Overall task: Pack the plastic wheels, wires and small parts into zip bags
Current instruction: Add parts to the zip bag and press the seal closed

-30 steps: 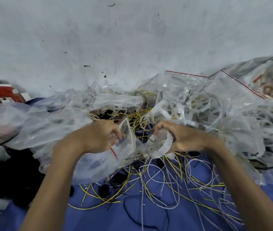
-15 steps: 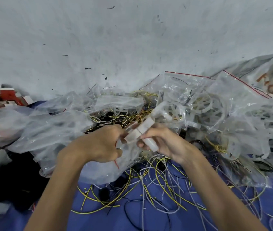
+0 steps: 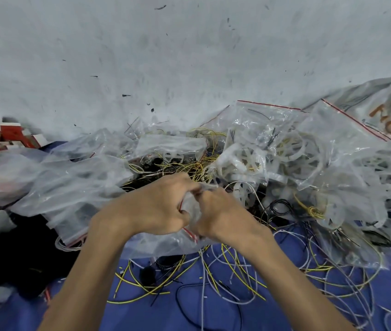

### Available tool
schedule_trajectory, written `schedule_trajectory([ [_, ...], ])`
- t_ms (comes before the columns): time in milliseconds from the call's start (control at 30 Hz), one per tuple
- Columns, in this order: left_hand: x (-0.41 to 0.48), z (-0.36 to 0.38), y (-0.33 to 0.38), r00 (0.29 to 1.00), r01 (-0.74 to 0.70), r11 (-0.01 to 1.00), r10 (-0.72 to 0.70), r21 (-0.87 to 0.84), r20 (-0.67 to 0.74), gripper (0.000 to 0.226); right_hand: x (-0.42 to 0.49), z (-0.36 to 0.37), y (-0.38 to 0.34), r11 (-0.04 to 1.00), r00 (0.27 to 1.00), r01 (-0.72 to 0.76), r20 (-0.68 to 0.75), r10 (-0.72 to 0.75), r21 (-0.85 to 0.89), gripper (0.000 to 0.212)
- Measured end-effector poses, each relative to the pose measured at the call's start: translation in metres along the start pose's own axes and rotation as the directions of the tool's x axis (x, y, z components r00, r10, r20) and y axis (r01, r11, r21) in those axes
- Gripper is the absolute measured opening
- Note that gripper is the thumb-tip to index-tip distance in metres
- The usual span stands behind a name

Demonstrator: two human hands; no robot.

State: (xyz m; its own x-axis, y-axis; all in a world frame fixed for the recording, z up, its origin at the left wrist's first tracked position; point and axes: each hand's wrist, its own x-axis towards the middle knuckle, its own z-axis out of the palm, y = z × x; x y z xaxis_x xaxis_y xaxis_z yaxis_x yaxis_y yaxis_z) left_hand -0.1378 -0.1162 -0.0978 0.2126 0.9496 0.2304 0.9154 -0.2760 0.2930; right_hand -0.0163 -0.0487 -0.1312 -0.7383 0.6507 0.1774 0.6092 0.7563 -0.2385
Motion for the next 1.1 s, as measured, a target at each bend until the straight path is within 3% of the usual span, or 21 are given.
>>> schedule_trajectory([
  [100, 0.000, -0.004, 0.003, 0.996, -0.008, 1.000, 0.009, 0.007, -0.086, 0.044, 0.001, -0.005, -0.003, 0.955, 0.987, 0.155, -0.071, -0.141, 0.254, 0.007],
  [200, -0.004, -0.009, 0.001, 0.995, -0.009, 1.000, 0.008, -0.002, -0.104, 0.049, 0.000, -0.004, 0.000, 0.918, 0.972, 0.199, 0.054, -0.231, 0.343, 0.029],
  [300, -0.003, -0.008, -0.003, 0.997, 0.040, 0.999, -0.038, 0.031, -0.064, 0.047, -0.002, 0.002, 0.002, 0.908, 0.904, 0.311, 0.208, -0.374, 0.282, 0.023],
  [367, -0.002, -0.006, -0.007, 0.997, 0.076, 0.995, -0.074, 0.061, -0.037, 0.039, -0.001, -0.002, 0.006, 0.841, 0.913, 0.312, 0.105, -0.394, 0.443, 0.018],
  [400, -0.001, -0.006, -0.010, 0.996, 0.091, 0.993, -0.089, 0.076, -0.029, 0.036, 0.000, -0.005, 0.011, 0.781, 0.943, 0.272, 0.006, -0.333, 0.562, 0.021],
  [467, -0.002, -0.006, -0.018, 0.990, 0.139, 0.987, -0.138, 0.085, -0.017, 0.037, 0.009, -0.008, 0.026, 0.708, 0.957, 0.242, -0.284, -0.062, 0.663, 0.031],
  [533, -0.003, -0.006, -0.025, 0.983, 0.183, 0.980, -0.183, 0.071, -0.005, 0.046, 0.024, -0.004, 0.050, 0.806, 0.860, 0.101, -0.459, 0.224, 0.583, 0.023],
  [600, -0.003, -0.005, -0.029, 0.981, 0.195, 0.978, -0.196, 0.070, 0.008, 0.051, 0.039, 0.007, 0.075, 0.919, 0.883, -0.276, -0.305, 0.358, 0.281, 0.013],
  [667, -0.004, -0.006, -0.031, 0.979, 0.202, 0.977, -0.204, 0.073, 0.013, 0.052, 0.048, 0.026, 0.090, 0.878, 0.876, -0.474, -0.129, 0.464, -0.067, 0.029],
  [733, -0.004, -0.006, -0.033, 0.980, 0.197, 0.977, -0.198, 0.080, 0.007, 0.051, 0.052, 0.043, 0.096, 0.828, 0.855, -0.517, -0.170, 0.489, -0.216, 0.030],
  [833, -0.006, -0.007, -0.035, 0.980, 0.199, 0.977, -0.199, 0.071, -0.002, 0.051, 0.051, 0.059, 0.103, 0.811, 0.841, -0.528, -0.290, 0.457, -0.254, 0.039],
  [967, -0.008, -0.008, -0.037, 0.981, 0.196, 0.979, -0.196, 0.060, 0.000, 0.051, 0.040, 0.065, 0.109, 0.840, 0.882, -0.448, -0.306, 0.358, -0.307, 0.048],
  [1033, -0.007, -0.007, -0.037, 0.981, 0.191, 0.980, -0.192, 0.057, 0.001, 0.049, 0.035, 0.049, 0.113, 0.920, 0.899, -0.364, -0.315, 0.305, -0.148, 0.046],
  [1100, -0.006, -0.007, -0.037, 0.982, 0.186, 0.980, -0.187, 0.067, 0.005, 0.049, 0.029, 0.021, 0.118, 0.946, 0.926, -0.277, -0.217, 0.310, 0.171, 0.050],
])
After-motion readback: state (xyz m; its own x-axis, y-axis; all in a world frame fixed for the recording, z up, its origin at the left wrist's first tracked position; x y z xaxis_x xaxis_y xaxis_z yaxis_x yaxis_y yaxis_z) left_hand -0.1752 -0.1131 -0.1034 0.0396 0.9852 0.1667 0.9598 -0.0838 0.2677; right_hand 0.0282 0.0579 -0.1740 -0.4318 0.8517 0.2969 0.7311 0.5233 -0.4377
